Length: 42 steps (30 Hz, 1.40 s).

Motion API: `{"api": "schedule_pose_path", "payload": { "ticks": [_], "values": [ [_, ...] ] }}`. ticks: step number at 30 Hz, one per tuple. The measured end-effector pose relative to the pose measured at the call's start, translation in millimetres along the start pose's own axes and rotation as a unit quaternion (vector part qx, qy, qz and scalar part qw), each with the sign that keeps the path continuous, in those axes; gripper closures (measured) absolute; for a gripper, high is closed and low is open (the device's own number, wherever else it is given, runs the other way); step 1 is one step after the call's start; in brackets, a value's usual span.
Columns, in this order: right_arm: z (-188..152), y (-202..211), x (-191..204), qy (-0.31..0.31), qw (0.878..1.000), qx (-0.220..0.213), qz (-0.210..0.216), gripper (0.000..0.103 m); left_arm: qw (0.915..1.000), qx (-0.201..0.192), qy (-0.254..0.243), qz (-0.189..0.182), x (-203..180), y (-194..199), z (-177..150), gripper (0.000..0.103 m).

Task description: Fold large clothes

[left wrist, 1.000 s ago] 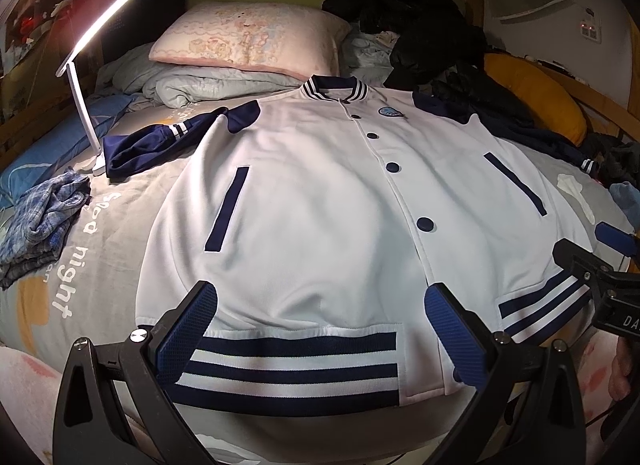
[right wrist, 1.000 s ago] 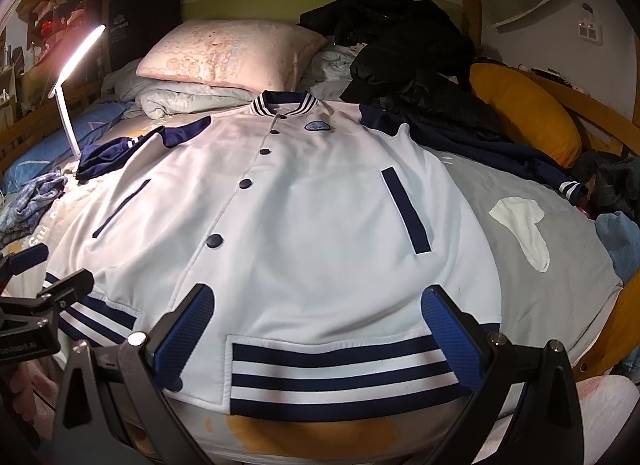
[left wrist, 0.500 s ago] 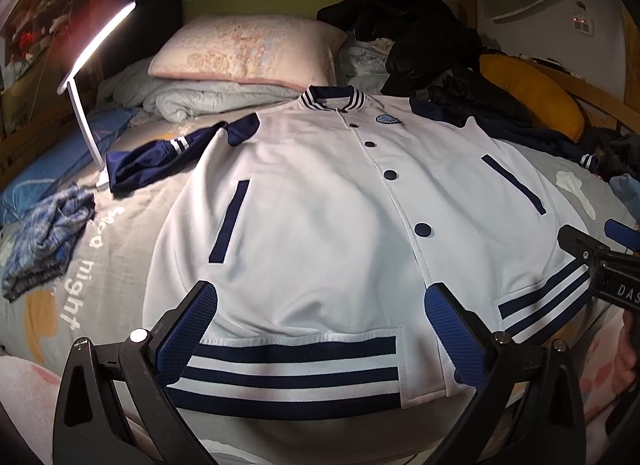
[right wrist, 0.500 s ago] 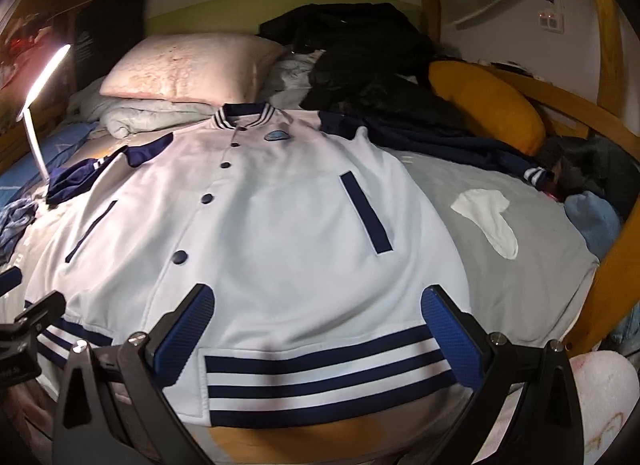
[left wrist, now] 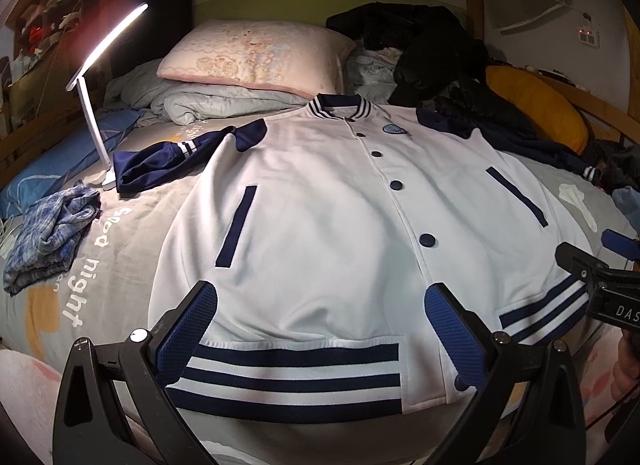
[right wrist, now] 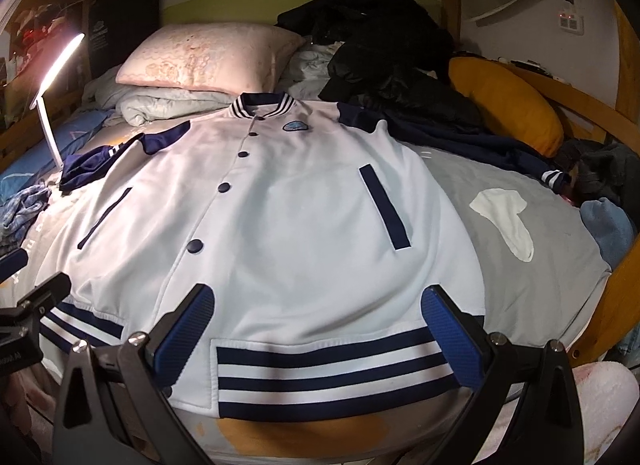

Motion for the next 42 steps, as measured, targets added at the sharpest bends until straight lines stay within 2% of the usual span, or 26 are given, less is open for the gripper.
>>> {"api": "schedule_pose_path", "payload": {
  "ticks": [3, 6, 11, 15, 20, 23, 26, 28, 30, 32, 34, 36, 38, 40, 42],
  "values": [
    [4.7, 3.4, -7.6, -0.006, 1.000, -0.019, -0.020, 0.000, 0.9999, -0.006, -0.004, 0.009, 2.2, 0.9, 1.7, 0.000],
    [5.2, 3.5, -10.0, -0.010, 1.000, -0.020, -0.021, 0.000, 0.9992, -0.026, -0.019, 0.022, 1.8, 4.5, 5.6, 0.000],
    [-1.6, 0.3, 1.6, 0.011, 1.000, 0.002, 0.003, 0.000, 0.9981, -0.049, -0.029, 0.025, -0.8, 12.5, 11.6, 0.000],
    [-8.8, 4.1, 21.7, 0.054, 0.998, 0.005, 0.027, 0.000, 0.9986, -0.045, -0.022, 0.015, 1.2, 13.8, 12.6, 0.000],
    [-36.5, 3.6, 64.6, 0.166, 0.984, 0.027, 0.059, 0.000, 0.9982, -0.046, -0.018, 0.035, 11.6, 13.3, 14.5, 0.000],
    [-57.7, 3.9, 87.9, 0.236, 0.968, 0.035, 0.072, 0.000, 0.9981, -0.044, -0.004, 0.042, 20.9, 12.1, 15.0, 0.000],
    [-83.3, -6.5, 96.2, 0.263, 0.960, 0.061, 0.075, 0.000, 0.9979, -0.037, 0.003, 0.053, 28.7, 9.9, 12.0, 0.000],
    [-100.4, -19.5, 96.2, 0.280, 0.954, 0.087, 0.057, 0.000, 0.9979, -0.033, -0.001, 0.056, 29.8, 8.9, 10.1, 0.000],
    [-103.7, -31.4, 89.2, 0.305, 0.949, 0.082, 0.011, 0.000, 0.9978, -0.031, -0.006, 0.058, 29.9, 8.3, 9.7, 0.000],
    [-98.9, -36.5, 83.4, 0.291, 0.953, 0.084, 0.009, 0.000, 0.9980, -0.030, -0.010, 0.054, 27.0, 7.2, 9.3, 0.000],
    [-91.7, -42.4, 71.2, 0.249, 0.964, 0.095, 0.008, 0.000, 0.9982, -0.027, -0.014, 0.051, 24.5, 5.5, 8.2, 0.000],
    [-76.5, -48.4, 52.9, 0.216, 0.972, 0.088, -0.020, 0.000, 0.9982, -0.026, -0.020, 0.051, 22.4, 4.1, 7.9, 0.000],
    [-71.1, -51.3, 49.1, 0.197, 0.976, 0.096, -0.007, 0.000, 0.9982, -0.023, -0.032, 0.045, 17.1, 2.1, 6.8, 0.000],
    [-70.0, -54.8, 46.9, 0.182, 0.978, 0.100, -0.003, 0.000, 0.9983, -0.005, -0.054, 0.022, 5.5, -4.1, 0.9, 0.000],
    [-65.4, -56.3, 45.1, 0.182, 0.979, 0.094, -0.009, 0.000, 0.9953, 0.036, -0.088, -0.019, -14.0, -15.1, -13.7, 0.000]
  ]
}}
Point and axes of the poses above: each gripper's, at about its wrist camera, not at the fingertips, and y roughly against the way its jaws point, x to its left, z to its top, the point moved 10 cm from there along -y, roughly the way its jaws point, and after that the axes turned 7 degrees about -z, right-handed, at the moved point
